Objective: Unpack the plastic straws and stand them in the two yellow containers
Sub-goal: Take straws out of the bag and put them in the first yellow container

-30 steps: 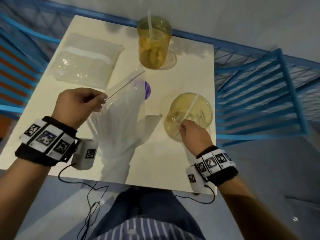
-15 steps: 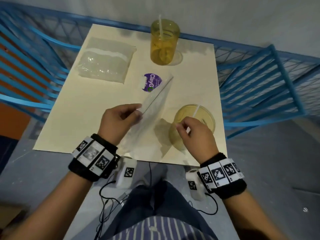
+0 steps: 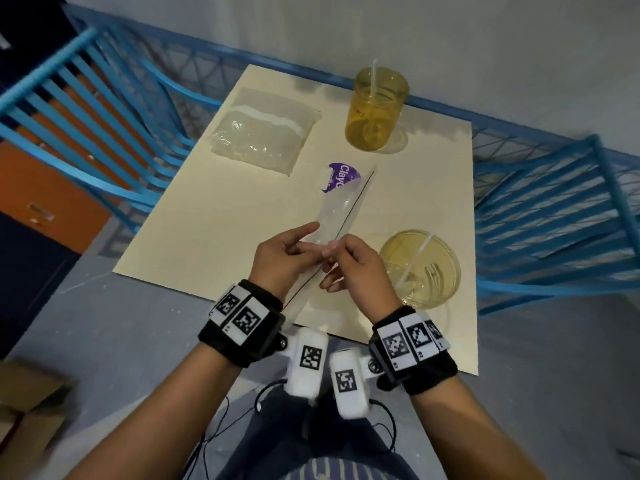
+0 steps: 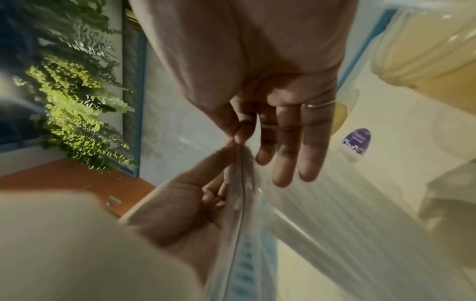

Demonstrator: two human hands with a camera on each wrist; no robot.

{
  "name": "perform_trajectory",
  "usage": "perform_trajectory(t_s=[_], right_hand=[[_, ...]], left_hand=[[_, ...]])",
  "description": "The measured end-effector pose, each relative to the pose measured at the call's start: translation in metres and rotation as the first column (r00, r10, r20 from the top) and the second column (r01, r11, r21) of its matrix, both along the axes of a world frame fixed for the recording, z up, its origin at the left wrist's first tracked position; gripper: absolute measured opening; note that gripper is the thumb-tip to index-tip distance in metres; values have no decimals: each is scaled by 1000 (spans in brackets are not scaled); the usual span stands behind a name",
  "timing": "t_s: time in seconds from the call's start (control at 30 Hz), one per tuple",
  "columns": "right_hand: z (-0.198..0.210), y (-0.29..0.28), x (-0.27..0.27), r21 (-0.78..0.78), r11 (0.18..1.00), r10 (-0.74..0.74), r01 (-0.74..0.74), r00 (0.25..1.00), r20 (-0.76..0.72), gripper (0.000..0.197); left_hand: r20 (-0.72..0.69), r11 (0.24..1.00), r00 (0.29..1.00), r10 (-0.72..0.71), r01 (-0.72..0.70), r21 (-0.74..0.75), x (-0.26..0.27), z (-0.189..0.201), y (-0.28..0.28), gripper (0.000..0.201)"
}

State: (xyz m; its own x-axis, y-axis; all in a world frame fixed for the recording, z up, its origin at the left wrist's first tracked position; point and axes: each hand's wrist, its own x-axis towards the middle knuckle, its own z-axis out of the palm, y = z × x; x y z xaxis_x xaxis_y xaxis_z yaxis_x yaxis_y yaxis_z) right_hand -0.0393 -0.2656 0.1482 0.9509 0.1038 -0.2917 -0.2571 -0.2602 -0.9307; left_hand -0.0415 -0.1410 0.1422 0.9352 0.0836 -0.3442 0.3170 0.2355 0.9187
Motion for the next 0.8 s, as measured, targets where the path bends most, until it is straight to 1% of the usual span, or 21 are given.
perform_trajectory(t_s=[0.07, 0.1, 0.13, 0.17, 0.23, 0.27, 0.3, 0.33, 0.37, 0.4, 0.43, 0.5, 0.53, 0.57, 0.6, 0.63, 0.67, 0.7, 0.73, 0.77, 0.8], right_hand=[[2, 2, 1, -51, 998, 43, -41, 998, 39, 27], [2, 1, 2, -101, 993, 72, -64, 995, 76, 26], [3, -1, 3, -172, 982, 101, -80, 988, 116, 24], [3, -5, 3, -258, 963, 124, -83, 981, 148, 24], [2, -19, 1, -368, 929, 102, -29, 978, 181, 25], [2, -24, -1, -378, 926, 85, -6, 978, 193, 25], [3, -25, -3, -372, 928, 85, -6, 977, 196, 26], [2, -23, -5, -353, 936, 87, -15, 978, 190, 26], [3, -20, -6, -318, 948, 81, -20, 980, 180, 26], [3, -15, -6, -264, 964, 56, -10, 984, 168, 26], [4, -10, -4, -205, 979, 16, 18, 987, 160, 27], [7, -4, -1, -97, 990, -88, 103, 984, 153, 30], [7, -3, 2, -61, 988, -132, 143, 979, 156, 31], [7, -1, 3, -41, 985, -161, 169, 974, 161, 32], [7, 0, 4, -37, 982, -179, 187, 970, 162, 31], [7, 1, 5, -36, 981, -183, 191, 969, 165, 30], [7, 2, 5, -58, 982, -168, 181, 968, 184, 29], [7, 3, 6, -124, 981, -119, 150, 966, 228, 29], [8, 2, 8, -229, 968, -33, 97, 962, 271, 26], [10, 1, 10, -341, 939, 63, 45, 953, 298, 22], [13, -1, 13, -448, 894, 142, 9, 942, 303, 20]], left_hand=[[-70, 997, 998, -1, -4, -82, -3, 3, 1, 41], [-102, 992, 995, 17, -29, -120, -3, 3, 3, 41], [-129, 984, 989, 72, -92, -152, -2, 4, 7, 41], [-150, 965, 973, 173, -198, -169, 2, 5, 14, 41], [-140, 898, 906, 400, -418, -138, 12, 8, 35, 42], [-92, 888, 891, 444, -452, -90, 17, 11, 44, 42], [-30, 911, 911, 411, -411, -27, 19, 16, 47, 39], [34, 947, 950, 310, -312, 74, 19, 20, 45, 35], [94, 959, 980, 177, -193, 208, 18, 25, 39, 33], [146, 932, 988, 50, -99, 349, 15, 29, 32, 32], [192, 880, 980, -51, -47, 472, 11, 30, 26, 30], [256, 741, 949, -181, -40, 670, 1, 29, 23, 21], [260, 665, 937, -233, -42, 746, -5, 27, 26, 18], [237, 600, 932, -273, -27, 799, -11, 23, 31, 18], [193, 568, 939, -286, 3, 823, -18, 19, 33, 19], [152, 565, 949, -275, 32, 825, -24, 16, 35, 20], [122, 577, 959, -257, 51, 815, -29, 13, 36, 22], [104, 593, 966, -237, 59, 803, -32, 12, 38, 22], [91, 609, 973, -214, 60, 791, -32, 13, 39, 20], [84, 621, 977, -195, 57, 782, -30, 14, 41, 20], [81, 628, 980, -180, 51, 776, -27, 17, 43, 24]])
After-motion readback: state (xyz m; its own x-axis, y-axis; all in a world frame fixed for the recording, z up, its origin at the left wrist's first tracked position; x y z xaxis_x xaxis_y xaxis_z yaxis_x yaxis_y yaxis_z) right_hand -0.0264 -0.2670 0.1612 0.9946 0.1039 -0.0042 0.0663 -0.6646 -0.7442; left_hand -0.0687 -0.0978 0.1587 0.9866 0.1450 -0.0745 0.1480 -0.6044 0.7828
